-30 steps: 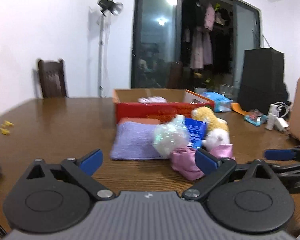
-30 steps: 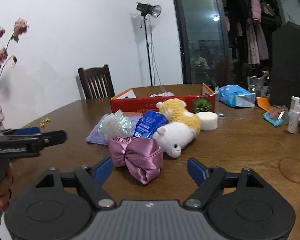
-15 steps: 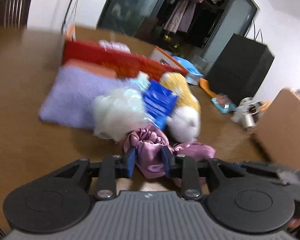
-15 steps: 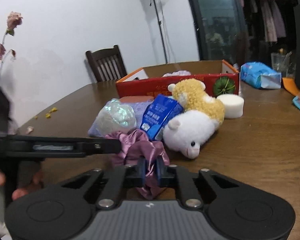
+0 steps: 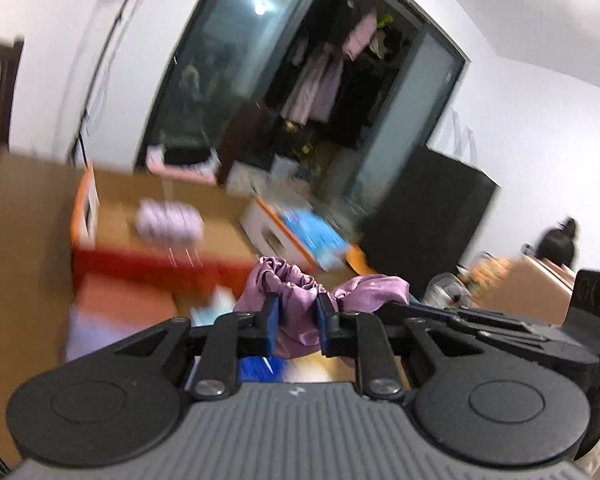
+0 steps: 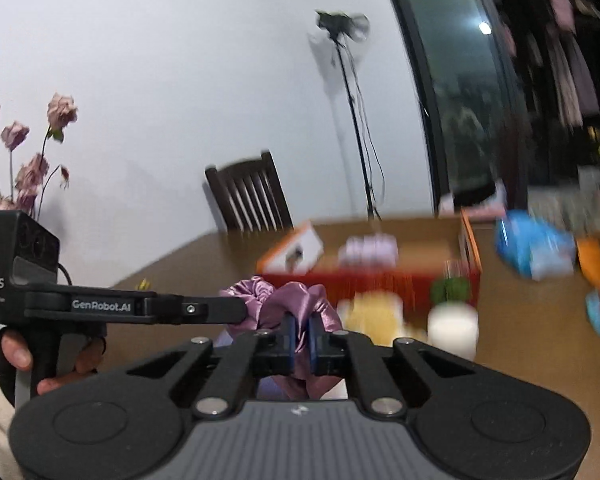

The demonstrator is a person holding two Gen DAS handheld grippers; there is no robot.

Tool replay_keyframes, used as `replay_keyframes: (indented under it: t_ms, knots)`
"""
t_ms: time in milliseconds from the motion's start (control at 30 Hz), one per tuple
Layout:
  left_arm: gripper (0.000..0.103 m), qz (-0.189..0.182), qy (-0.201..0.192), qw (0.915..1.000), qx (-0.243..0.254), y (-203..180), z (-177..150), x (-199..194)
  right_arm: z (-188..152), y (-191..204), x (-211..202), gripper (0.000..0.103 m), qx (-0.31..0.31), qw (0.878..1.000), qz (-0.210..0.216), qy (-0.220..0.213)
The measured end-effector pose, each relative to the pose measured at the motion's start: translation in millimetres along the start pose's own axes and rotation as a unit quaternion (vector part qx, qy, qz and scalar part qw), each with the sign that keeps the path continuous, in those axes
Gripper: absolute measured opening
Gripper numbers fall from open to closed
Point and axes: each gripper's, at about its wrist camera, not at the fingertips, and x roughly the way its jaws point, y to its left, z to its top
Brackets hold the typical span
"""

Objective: Organize soft objects
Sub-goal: 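Carry the pink satin bow into the box and release it beside the scrunchie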

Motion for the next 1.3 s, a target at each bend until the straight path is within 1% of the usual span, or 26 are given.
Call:
replay_keyframes:
  t_ms: [67, 100, 200, 233, 333, 367, 400, 433, 467, 500, 533, 567, 667, 700, 733, 767, 800, 933, 1000, 1033, 1067, 1100, 1167, 1200, 1233, 1300]
  knots:
    - [0.019, 0.026, -0.015, 0.9995, 0.007, 15.1, 26.5, 19.7, 31.3, -12.0, 36.7, 0.006, -0.007, 1.000, 0.007, 0.000]
    - [0.019, 0.038, -0.015, 0.9992, -0.001, 24.5, 38.4, 32.9, 47.2, -18.3, 60.9, 0.006, -0.010, 1.000, 0.008, 0.004]
    - [0.020, 0.081, -0.004, 0.9965, -0.019, 58.7, 63.8, 71.8, 79.9, -32.6, 128.8, 0.006, -0.011, 1.000, 0.004, 0.029]
    - [0.020, 0.102, 0.001, 0.9947, -0.015, 70.6, 68.8, 87.4, 87.7, -36.7, 152.1, 0.006, -0.009, 0.999, 0.003, 0.036]
    - [0.026, 0.158, 0.031, 0.9866, -0.029, 99.7, 70.5, 122.4, 98.1, -50.7, 222.8, 0.009, 0.013, 0.997, 0.003, 0.076]
    - [0.032, 0.171, 0.039, 0.9840, -0.030, 108.1, 69.0, 128.2, 95.6, -52.3, 238.7, 0.017, 0.019, 0.996, 0.001, 0.084]
    - [0.038, 0.180, 0.045, 0.9824, -0.023, 112.5, 65.7, 133.1, 91.6, -53.5, 254.4, 0.018, 0.023, 0.995, -0.008, 0.094]
    - [0.042, 0.186, 0.046, 0.9813, -0.021, 114.6, 63.6, 133.9, 86.9, -53.3, 267.8, 0.018, 0.019, 0.994, -0.016, 0.107]
    - [0.049, 0.190, 0.046, 0.9806, -0.021, 115.5, 64.4, 131.6, 82.2, -51.5, 274.3, 0.024, 0.012, 0.994, -0.020, 0.110]
    - [0.055, 0.190, 0.044, 0.9806, -0.017, 115.6, 64.1, 130.0, 77.8, -49.7, 276.3, 0.037, 0.007, 0.994, -0.023, 0.108]
    - [0.057, 0.190, 0.040, 0.9808, -0.013, 115.3, 63.4, 127.8, 74.5, -47.9, 275.8, 0.054, 0.003, 0.994, -0.026, 0.102]
    - [0.060, 0.195, 0.035, 0.9802, -0.012, 113.9, 63.6, 125.1, 73.0, -45.5, 274.0, 0.065, 0.000, 0.995, -0.032, 0.096]
    - [0.066, 0.203, 0.024, 0.9788, -0.006, 111.6, 65.0, 118.3, 73.6, -36.3, 256.6, 0.065, -0.026, 0.995, -0.057, 0.074]
    - [0.069, 0.207, 0.021, 0.9782, -0.002, 107.9, 64.7, 114.4, 75.0, -34.2, 250.5, 0.066, -0.030, 0.995, -0.061, 0.070]
    - [0.071, 0.209, 0.017, 0.9777, 0.002, 104.4, 65.4, 109.7, 76.5, -31.3, 242.7, 0.069, -0.031, 0.995, -0.064, 0.065]
    - [0.075, 0.210, 0.012, 0.9775, 0.005, 101.1, 66.9, 104.2, 77.4, -28.8, 234.6, 0.076, -0.030, 0.995, -0.066, 0.063]
    - [0.078, 0.212, 0.004, 0.9772, 0.008, 95.7, 66.6, 97.1, 78.3, -26.4, 227.2, 0.082, -0.029, 0.995, -0.072, 0.062]
    - [0.081, 0.221, -0.016, 0.9746, 0.035, 74.2, 61.3, 69.1, 73.7, -2.2, 182.8, 0.084, -0.036, 0.991, -0.124, 0.037]
    - [0.083, 0.231, -0.028, 0.9712, 0.051, 63.1, 54.6, 54.7, 68.3, 18.0, 149.8, 0.084, -0.034, 0.990, -0.134, 0.026]
    - [0.083, 0.236, -0.034, 0.9695, 0.057, 58.2, 51.1, 46.8, 65.0, 32.7, 128.6, 0.084, -0.028, 0.991, -0.132, 0.017]
    - [0.084, 0.238, -0.041, 0.9684, 0.062, 54.4, 47.7, 37.3, 61.1, 47.4, 104.4, 0.085, -0.019, 0.993, -0.116, 0.001]
    - [0.085, 0.239, -0.050, 0.9674, 0.066, 49.3, 44.1, 26.2, 57.5, 60.2, 82.2, 0.086, -0.013, 0.996, -0.089, -0.016]
    - [0.088, 0.239, -0.068, 0.9660, 0.070, 41.7, 38.8, 7.3, 48.5, 87.7, 32.7, 0.092, 0.000, 0.999, -0.016, -0.051]
    - [0.088, 0.239, -0.077, 0.9656, 0.068, 38.9, 36.1, -2.9, 44.0, 97.7, 11.7, 0.092, 0.009, 0.998, 0.008, -0.065]
    - [0.088, 0.240, -0.081, 0.9651, 0.065, 37.2, 34.8, -9.9, 40.1, 107.2, -8.8, 0.092, 0.014, 0.997, 0.024, -0.075]
    - [0.088, 0.243, -0.089, 0.9641, 0.060, 33.6, 31.2, -22.0, 36.2, 113.9, -35.1, 0.093, 0.027, 0.995, 0.034, -0.089]
